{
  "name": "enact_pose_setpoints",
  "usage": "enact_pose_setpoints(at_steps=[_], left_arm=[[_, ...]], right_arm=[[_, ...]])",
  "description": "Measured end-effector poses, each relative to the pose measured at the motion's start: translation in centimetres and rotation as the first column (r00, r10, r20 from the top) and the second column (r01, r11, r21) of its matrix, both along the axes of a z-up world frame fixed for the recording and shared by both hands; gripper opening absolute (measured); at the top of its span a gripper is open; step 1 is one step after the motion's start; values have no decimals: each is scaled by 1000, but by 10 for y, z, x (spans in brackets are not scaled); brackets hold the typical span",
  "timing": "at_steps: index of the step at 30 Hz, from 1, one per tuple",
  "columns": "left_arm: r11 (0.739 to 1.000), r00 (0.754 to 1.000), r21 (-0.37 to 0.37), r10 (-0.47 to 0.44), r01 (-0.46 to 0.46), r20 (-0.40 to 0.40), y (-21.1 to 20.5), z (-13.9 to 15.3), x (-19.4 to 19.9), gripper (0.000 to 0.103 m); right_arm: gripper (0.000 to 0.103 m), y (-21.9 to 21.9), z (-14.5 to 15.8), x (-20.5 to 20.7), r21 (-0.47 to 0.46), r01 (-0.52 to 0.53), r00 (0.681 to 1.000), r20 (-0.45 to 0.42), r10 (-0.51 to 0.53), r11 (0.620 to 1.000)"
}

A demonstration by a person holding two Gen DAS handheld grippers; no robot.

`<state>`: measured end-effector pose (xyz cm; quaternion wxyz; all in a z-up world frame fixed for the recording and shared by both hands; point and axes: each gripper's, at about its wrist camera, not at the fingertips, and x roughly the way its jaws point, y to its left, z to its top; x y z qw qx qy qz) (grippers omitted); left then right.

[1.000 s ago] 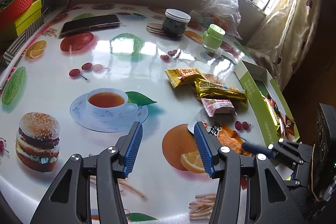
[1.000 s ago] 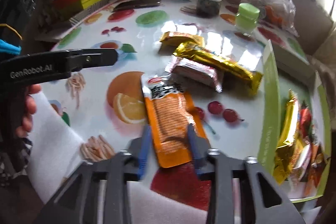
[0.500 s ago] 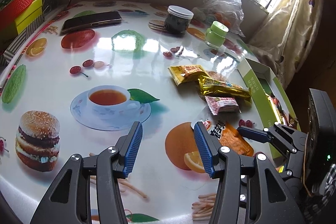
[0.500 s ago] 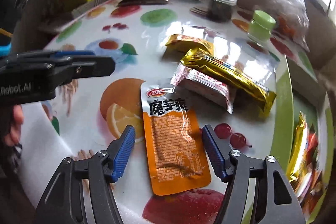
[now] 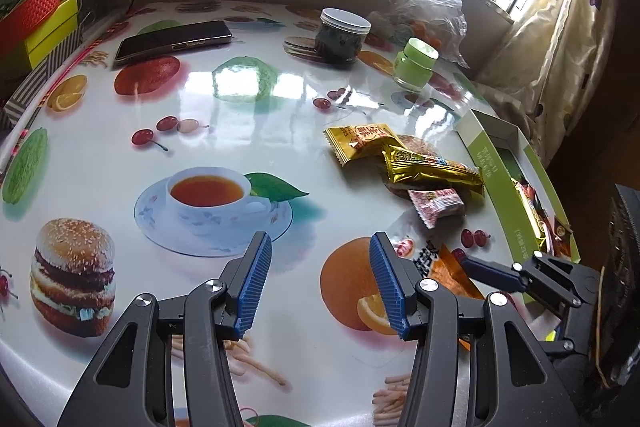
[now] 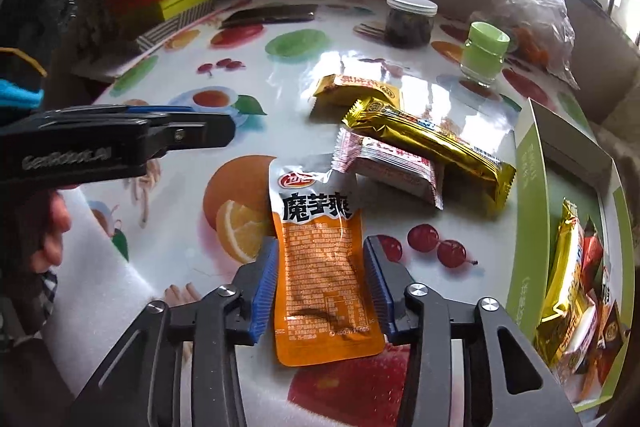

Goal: Organize snacks
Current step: 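Lower the right gripper onto the orange konjac packet and close on it, then grasp the pink-white candy packet with the left gripper while the right holds the orange packet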

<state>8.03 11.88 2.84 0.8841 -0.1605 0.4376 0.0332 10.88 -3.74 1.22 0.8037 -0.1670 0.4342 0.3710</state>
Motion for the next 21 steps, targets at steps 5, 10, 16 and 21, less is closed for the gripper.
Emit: enact_pose_setpoints(at_steps=[5, 10, 16, 21], left_arm=[[1000, 1000, 13, -24, 24, 2, -4, 2, 6, 52], [999, 999, 23, -39, 39, 12, -6, 7, 12, 52], [998, 999, 30, -49, 49, 17, -8, 10, 16, 52], [995, 996, 37, -92, 91, 17, -18, 10, 24, 52]], right_arm=[[32, -13, 4, -1, 51, 42, 999, -24, -40, 998], [31, -25, 10, -6, 128, 54, 997, -62, -47, 990], [31, -41, 20, -11, 210, 73, 994, -97, -54, 975], [31, -57, 27, -15, 193, 137, 990, -71, -126, 971]])
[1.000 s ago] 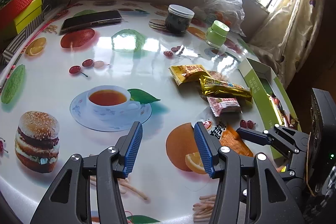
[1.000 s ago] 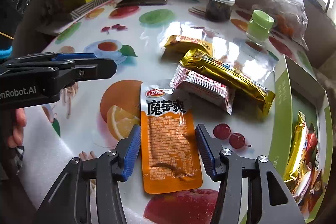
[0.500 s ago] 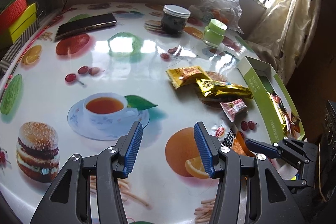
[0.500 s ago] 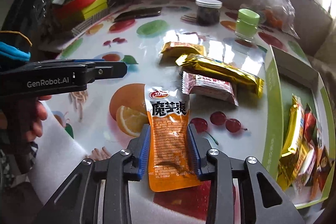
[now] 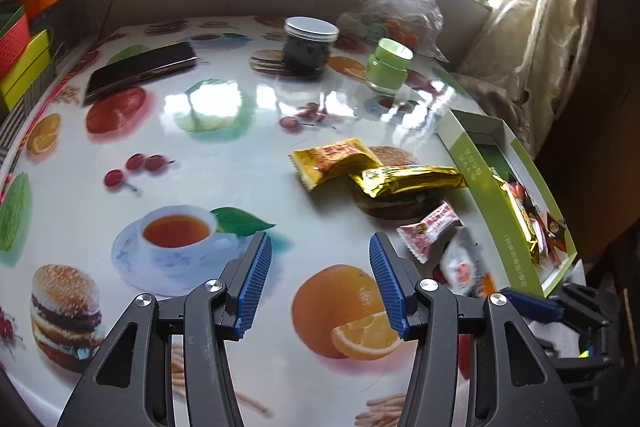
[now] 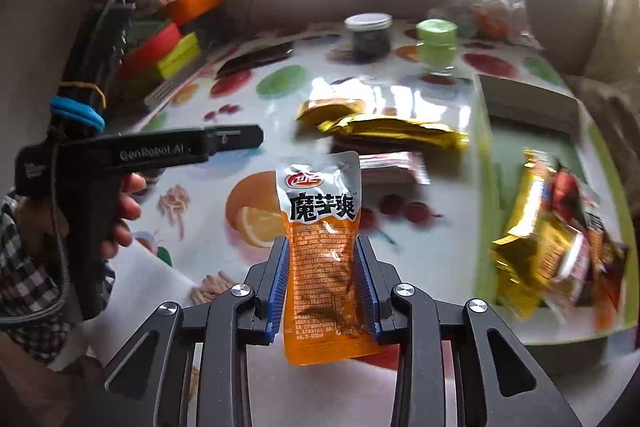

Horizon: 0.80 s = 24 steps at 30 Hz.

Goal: Organize snacks
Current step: 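Grasp the pink-white candy packet with the left gripper while the right holds the orange packet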

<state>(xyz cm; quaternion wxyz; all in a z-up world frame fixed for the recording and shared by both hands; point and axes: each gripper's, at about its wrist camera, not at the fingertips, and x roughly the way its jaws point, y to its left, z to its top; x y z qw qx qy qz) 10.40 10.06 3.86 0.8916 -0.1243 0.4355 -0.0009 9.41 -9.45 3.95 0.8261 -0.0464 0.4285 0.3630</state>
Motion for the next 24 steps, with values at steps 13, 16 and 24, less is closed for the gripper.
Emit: enact_pose_setpoints(at_steps=[13, 16, 24], left_arm=[[982, 982, 26, -188, 189, -33, -53, -12, 32, 52], [973, 974, 43, -224, 225, -40, -62, -14, 40, 52], [944, 947, 88, -313, 318, -75, -89, -21, 58, 52]], right_arm=[[31, -55, 13, 2, 43, 183, 983, 17, -184, 982], [31, -64, 16, -1, 49, 206, 978, 22, -207, 977], [32, -75, 23, -5, 63, 235, 971, 28, -237, 970]])
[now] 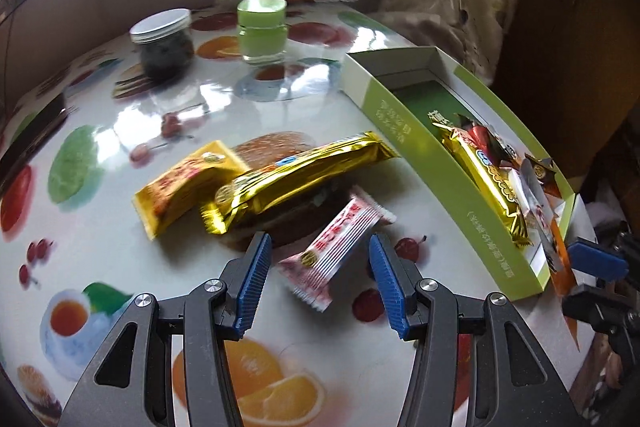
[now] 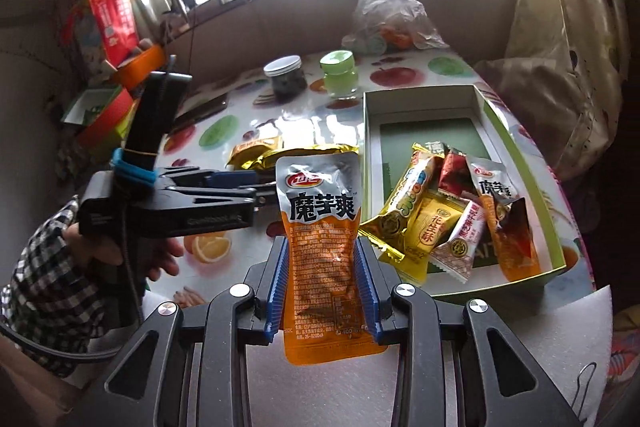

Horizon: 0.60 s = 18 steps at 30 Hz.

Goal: Organize snacks
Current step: 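Grasp the pink-white candy packet with the left gripper while the right holds the orange packet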

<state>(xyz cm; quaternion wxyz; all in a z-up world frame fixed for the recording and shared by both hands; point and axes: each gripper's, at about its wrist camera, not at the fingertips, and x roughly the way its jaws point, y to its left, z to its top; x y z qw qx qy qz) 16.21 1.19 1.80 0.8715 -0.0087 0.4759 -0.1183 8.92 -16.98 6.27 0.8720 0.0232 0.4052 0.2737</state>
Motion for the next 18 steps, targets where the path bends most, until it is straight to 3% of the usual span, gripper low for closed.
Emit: enact_pose_setpoints(at_steps=[14, 18], left_arm=[[1000, 1000, 18, -7, 7, -3, -16, -5, 9, 52], [998, 1000, 58, 2, -2, 6, -18, -6, 8, 39]], right_arm=[[32, -7, 4, 1, 35, 15, 1000, 4, -15, 999], [32, -8, 4, 0, 38, 14, 1000, 4, -14, 999]])
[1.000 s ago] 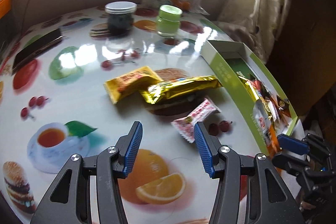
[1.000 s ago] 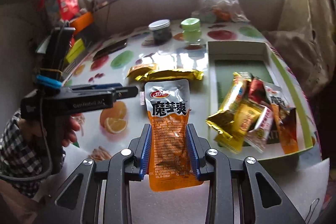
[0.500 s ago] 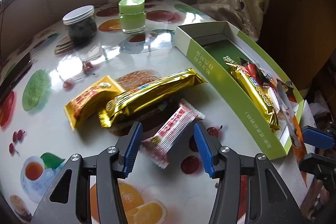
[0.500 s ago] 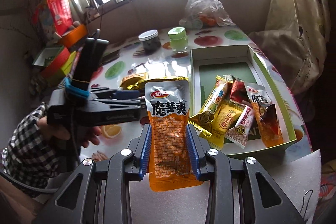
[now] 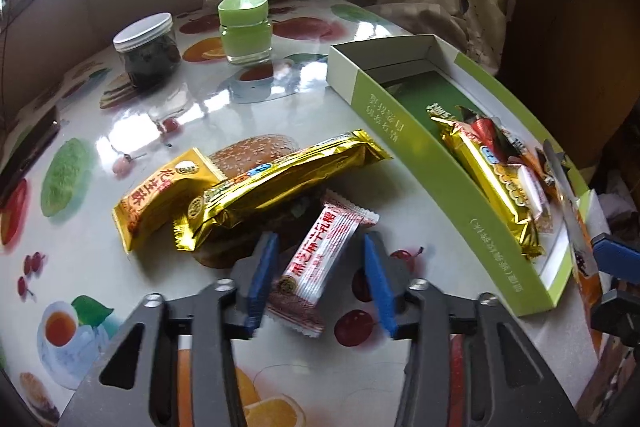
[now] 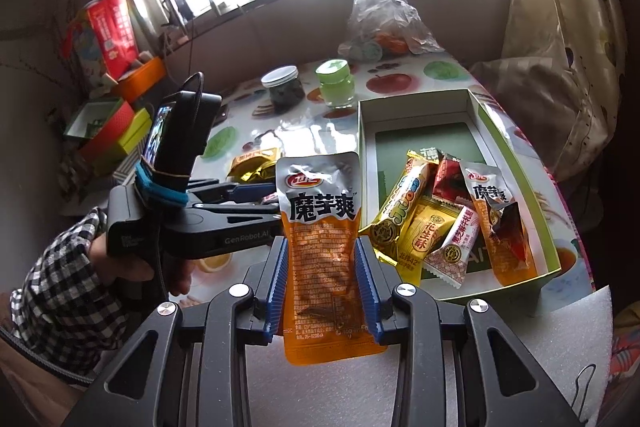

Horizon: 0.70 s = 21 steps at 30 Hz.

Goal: Organize snacks
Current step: 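Grasp the pink-white candy packet with the left gripper while the right holds the orange packet, then carry the pink-white packet and orange packet over the green box with both grippers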

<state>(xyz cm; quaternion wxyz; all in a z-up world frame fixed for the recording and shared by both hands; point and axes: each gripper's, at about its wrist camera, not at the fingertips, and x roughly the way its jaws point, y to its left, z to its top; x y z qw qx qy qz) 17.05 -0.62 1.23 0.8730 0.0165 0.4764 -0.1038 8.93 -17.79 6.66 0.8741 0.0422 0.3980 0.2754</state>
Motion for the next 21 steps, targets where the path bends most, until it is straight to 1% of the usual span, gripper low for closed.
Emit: enact_pose_setpoints(at_steps=[2, 3, 4, 7, 9, 14, 21], left_arm=[[1000, 1000, -5, 1, -1, -3, 2, 0, 0, 37], [1000, 1000, -4, 3, -3, -4, 2, 1, 0, 30], [1000, 1000, -1, 5, -5, -4, 2, 1, -1, 27], [1000, 1000, 1, 10, -10, -4, 2, 1, -1, 25], [1000, 1000, 3, 16, -16, -3, 2, 1, -2, 21], [999, 999, -8, 34, -34, -7, 3, 2, -5, 20], [999, 999, -23, 41, -41, 23, 4, 14, -16, 20]], right_arm=[[32, -1, 1, 0, 3, 0, 1000, 0, 0, 1000], [32, -1, 1, 0, 4, 2, 1000, 0, -2, 1000], [32, -1, 1, 0, 6, 4, 1000, 1, -4, 1000], [32, -2, 1, -1, 7, 7, 1000, 4, -7, 1000], [32, -2, 1, -2, 8, 6, 1000, 4, -6, 1000], [32, -3, 1, -1, 8, 9, 1000, 7, -9, 1000], [32, -4, 3, -6, 7, 17, 1000, 16, -18, 1000]])
